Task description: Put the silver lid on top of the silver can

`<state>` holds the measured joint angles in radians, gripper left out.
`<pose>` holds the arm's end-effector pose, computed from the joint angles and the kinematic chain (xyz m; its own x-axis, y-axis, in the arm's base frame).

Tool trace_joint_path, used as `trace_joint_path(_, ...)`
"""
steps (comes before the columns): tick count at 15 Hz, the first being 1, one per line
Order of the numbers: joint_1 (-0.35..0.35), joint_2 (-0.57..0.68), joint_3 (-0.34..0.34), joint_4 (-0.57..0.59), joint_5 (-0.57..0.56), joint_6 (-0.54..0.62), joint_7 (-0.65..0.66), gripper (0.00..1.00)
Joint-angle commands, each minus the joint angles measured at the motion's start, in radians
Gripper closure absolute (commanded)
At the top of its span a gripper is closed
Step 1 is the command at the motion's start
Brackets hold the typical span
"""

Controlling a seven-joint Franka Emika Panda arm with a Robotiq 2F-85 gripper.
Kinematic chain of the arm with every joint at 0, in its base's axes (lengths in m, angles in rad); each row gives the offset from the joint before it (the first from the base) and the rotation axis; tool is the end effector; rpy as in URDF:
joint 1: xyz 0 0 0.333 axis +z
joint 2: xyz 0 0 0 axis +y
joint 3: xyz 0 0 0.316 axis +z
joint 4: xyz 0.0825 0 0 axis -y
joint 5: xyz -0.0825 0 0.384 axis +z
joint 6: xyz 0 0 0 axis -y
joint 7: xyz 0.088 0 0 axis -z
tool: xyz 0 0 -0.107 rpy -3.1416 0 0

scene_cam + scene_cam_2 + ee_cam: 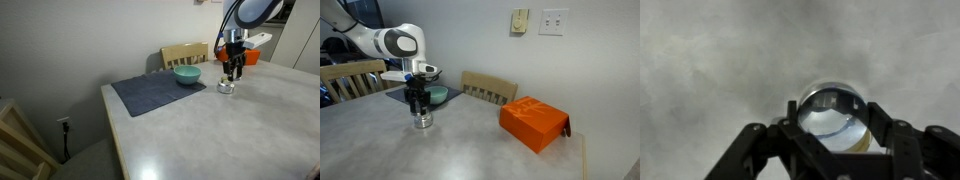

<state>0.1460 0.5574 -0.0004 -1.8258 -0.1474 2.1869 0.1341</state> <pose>0.6210 0.0857 0.2137 0.9783 0.0948 -0.1840 0.1193 -0.9847 0.1270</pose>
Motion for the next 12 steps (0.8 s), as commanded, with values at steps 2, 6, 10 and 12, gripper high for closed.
trace_joint_path(2, 0.006, 0.044, 0.008, 0.041, -0.02, -0.018, -0.028, 0.56)
trace_joint_path(6, 0.012, 0.043, 0.014, 0.04, -0.021, 0.012, -0.04, 0.56)
trace_joint_path(10, 0.01, 0.043, 0.014, 0.035, -0.021, 0.028, -0.044, 0.56)
trace_joint_path(12, 0.007, 0.046, 0.009, 0.04, -0.026, 0.034, -0.049, 0.56)
